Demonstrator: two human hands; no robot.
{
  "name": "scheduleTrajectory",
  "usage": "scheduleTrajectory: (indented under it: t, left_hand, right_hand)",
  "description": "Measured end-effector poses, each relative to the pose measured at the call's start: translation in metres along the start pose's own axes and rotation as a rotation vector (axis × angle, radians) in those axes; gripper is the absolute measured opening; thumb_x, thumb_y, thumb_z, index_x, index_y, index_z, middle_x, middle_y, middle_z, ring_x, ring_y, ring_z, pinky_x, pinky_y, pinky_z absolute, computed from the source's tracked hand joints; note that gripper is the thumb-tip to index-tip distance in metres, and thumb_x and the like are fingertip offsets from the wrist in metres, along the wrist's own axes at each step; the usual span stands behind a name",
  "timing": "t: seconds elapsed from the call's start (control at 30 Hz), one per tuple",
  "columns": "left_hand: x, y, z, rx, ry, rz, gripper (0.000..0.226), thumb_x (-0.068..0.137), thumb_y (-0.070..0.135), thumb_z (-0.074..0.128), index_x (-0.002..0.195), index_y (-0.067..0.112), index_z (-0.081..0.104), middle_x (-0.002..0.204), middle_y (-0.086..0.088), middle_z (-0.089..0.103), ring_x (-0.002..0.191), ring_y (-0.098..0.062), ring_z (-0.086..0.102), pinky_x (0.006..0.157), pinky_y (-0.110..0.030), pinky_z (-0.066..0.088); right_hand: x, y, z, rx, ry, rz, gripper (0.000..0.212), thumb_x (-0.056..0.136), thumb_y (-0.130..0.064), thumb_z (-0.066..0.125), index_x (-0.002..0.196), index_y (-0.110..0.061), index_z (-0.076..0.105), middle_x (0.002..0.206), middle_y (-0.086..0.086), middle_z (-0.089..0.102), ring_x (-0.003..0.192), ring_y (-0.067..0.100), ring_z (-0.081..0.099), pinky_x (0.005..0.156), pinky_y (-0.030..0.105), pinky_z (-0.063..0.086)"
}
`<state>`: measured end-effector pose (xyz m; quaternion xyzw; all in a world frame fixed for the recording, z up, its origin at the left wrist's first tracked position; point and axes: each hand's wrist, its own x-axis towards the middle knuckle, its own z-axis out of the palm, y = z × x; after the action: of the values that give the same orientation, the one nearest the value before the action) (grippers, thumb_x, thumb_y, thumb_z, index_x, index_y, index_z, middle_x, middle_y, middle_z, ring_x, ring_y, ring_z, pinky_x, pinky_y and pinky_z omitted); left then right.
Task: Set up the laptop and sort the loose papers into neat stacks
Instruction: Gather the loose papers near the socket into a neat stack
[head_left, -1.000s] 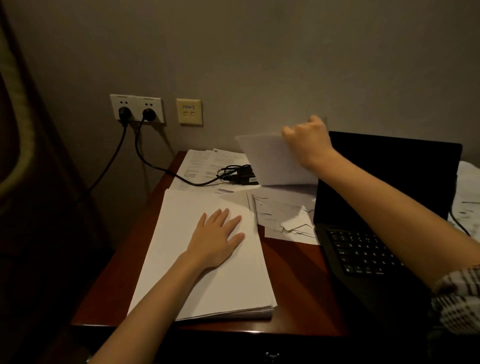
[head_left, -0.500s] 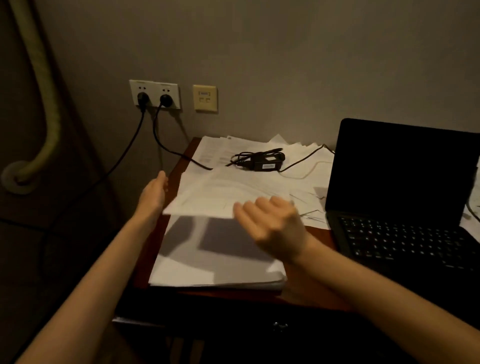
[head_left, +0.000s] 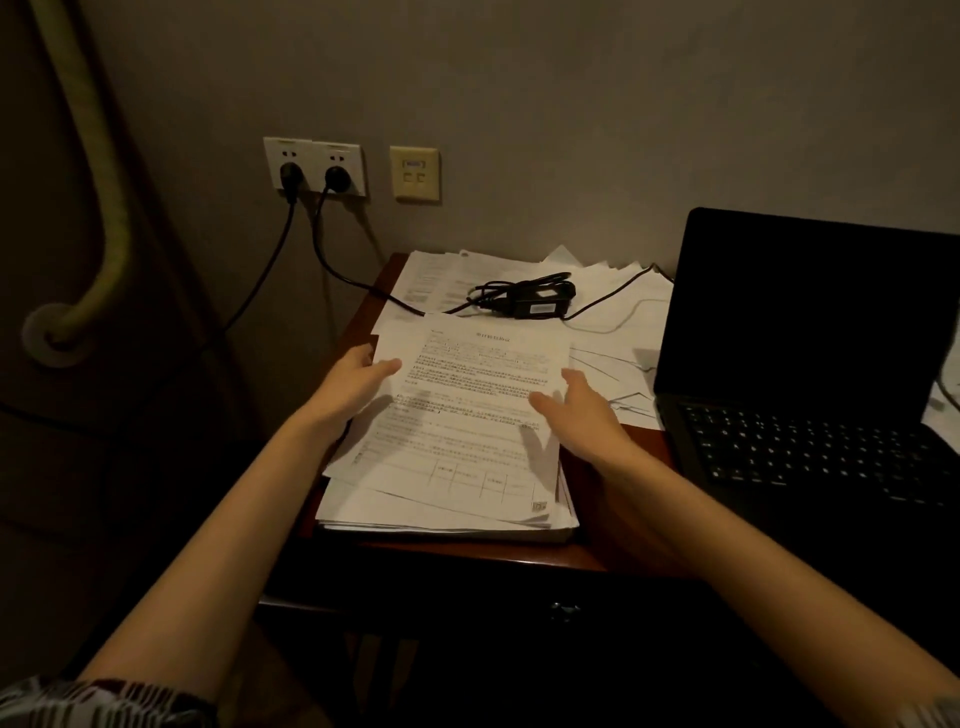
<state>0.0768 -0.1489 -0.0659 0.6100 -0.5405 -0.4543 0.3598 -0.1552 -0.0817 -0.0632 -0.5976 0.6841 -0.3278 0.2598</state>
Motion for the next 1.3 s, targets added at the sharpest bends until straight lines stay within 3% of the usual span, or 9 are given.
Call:
scheduleTrajectory:
  t: [0.1, 0.17, 0.27, 0.33, 0.47, 0.7, 0.93, 1.1, 1.3]
  left_hand:
    - [-0.007, 0.001, 0.005, -0.015, -0.023, -0.001, 0.055, 0.098, 0.019, 0.051, 0.147, 0.009, 0.027, 0.131, 0.004, 0.045, 0.095, -0.009, 0.054, 0.079, -0.02, 0.046]
    - [-0.007, -0.003, 0.004, 0.082, -0.02, 0.006, 0.059, 0.095, 0.018, 0.055, 0.147, 0.012, 0.027, 0.139, -0.005, 0.046, 0.097, -0.013, 0.056, 0.067, -0.02, 0.045]
    - [-0.008, -0.004, -0.001, 0.24, -0.033, 0.035, 0.066, 0.091, 0.015, 0.06, 0.148, 0.013, 0.026, 0.145, -0.008, 0.04, 0.118, -0.021, 0.05, 0.084, -0.026, 0.046]
    - [-0.008, -0.001, -0.002, 0.346, -0.091, 0.037, 0.062, 0.088, 0.015, 0.065, 0.142, 0.013, 0.035, 0.141, -0.006, 0.044, 0.117, -0.021, 0.052, 0.086, -0.028, 0.049]
    - [-0.005, 0.009, 0.0, 0.565, -0.134, 0.001, 0.072, 0.081, 0.023, 0.074, 0.141, 0.013, 0.036, 0.141, -0.007, 0.042, 0.119, -0.025, 0.048, 0.084, -0.028, 0.046]
    - [-0.01, 0.023, 0.005, 0.645, -0.097, -0.016, 0.059, 0.093, 0.033, 0.059, 0.143, 0.01, 0.036, 0.146, -0.009, 0.042, 0.129, -0.026, 0.044, 0.092, -0.031, 0.039]
    - [-0.015, 0.019, 0.001, 0.849, -0.114, -0.049, 0.05, 0.094, 0.045, 0.052, 0.128, 0.008, 0.051, 0.126, -0.008, 0.056, 0.096, -0.018, 0.051, 0.079, -0.029, 0.044]
    - [-0.01, 0.03, 0.016, 0.992, -0.026, -0.055, 0.047, 0.095, 0.047, 0.047, 0.125, 0.01, 0.047, 0.113, -0.006, 0.057, 0.094, -0.02, 0.049, 0.083, -0.035, 0.041]
    - [0.0, 0.026, 0.013, 1.08, 0.009, -0.137, 0.051, 0.094, 0.052, 0.044, 0.126, 0.013, 0.045, 0.108, -0.006, 0.056, 0.099, -0.023, 0.051, 0.081, -0.037, 0.034]
  right_hand:
    - [0.007, 0.005, 0.012, -0.068, -0.139, -0.094, 0.053, 0.096, -0.026, 0.054, 0.144, -0.015, 0.033, 0.136, -0.008, 0.043, 0.131, 0.016, 0.039, 0.102, 0.027, 0.033]
    - [0.01, 0.015, 0.028, -0.232, -0.158, -0.186, 0.05, 0.095, -0.031, 0.052, 0.141, -0.018, 0.038, 0.141, -0.001, 0.038, 0.134, 0.02, 0.033, 0.109, 0.034, 0.031]
    - [0.015, 0.025, 0.034, -0.327, -0.17, -0.185, 0.054, 0.097, -0.041, 0.044, 0.145, -0.017, 0.031, 0.149, 0.007, 0.025, 0.139, 0.026, 0.02, 0.114, 0.038, 0.022]
    - [0.015, 0.028, 0.028, -0.333, -0.216, -0.201, 0.059, 0.096, -0.046, 0.042, 0.148, -0.02, 0.027, 0.153, 0.005, 0.02, 0.142, 0.026, 0.016, 0.116, 0.043, 0.02]
    - [0.014, 0.024, 0.013, -0.259, -0.247, -0.189, 0.064, 0.094, -0.043, 0.051, 0.148, -0.016, 0.028, 0.152, 0.0, 0.03, 0.142, 0.022, 0.023, 0.114, 0.039, 0.025]
    - [0.008, 0.014, 0.009, -0.152, -0.183, -0.167, 0.056, 0.094, -0.027, 0.057, 0.143, -0.015, 0.034, 0.145, 0.001, 0.041, 0.132, 0.018, 0.037, 0.099, 0.023, 0.029]
    - [0.009, 0.016, 0.029, -0.12, -0.152, -0.132, 0.044, 0.097, -0.021, 0.046, 0.14, -0.02, 0.041, 0.144, 0.005, 0.035, 0.134, 0.028, 0.032, 0.112, 0.041, 0.029]
    - [0.007, 0.02, 0.036, -0.012, -0.05, -0.062, 0.049, 0.1, -0.014, 0.04, 0.147, -0.016, 0.028, 0.159, 0.004, 0.008, 0.146, 0.021, 0.007, 0.115, 0.033, 0.015]
    - [0.012, 0.02, 0.053, -0.084, -0.01, -0.141, 0.039, 0.098, -0.01, 0.039, 0.138, -0.011, 0.04, 0.139, 0.002, 0.037, 0.125, 0.022, 0.039, 0.106, 0.04, 0.038]
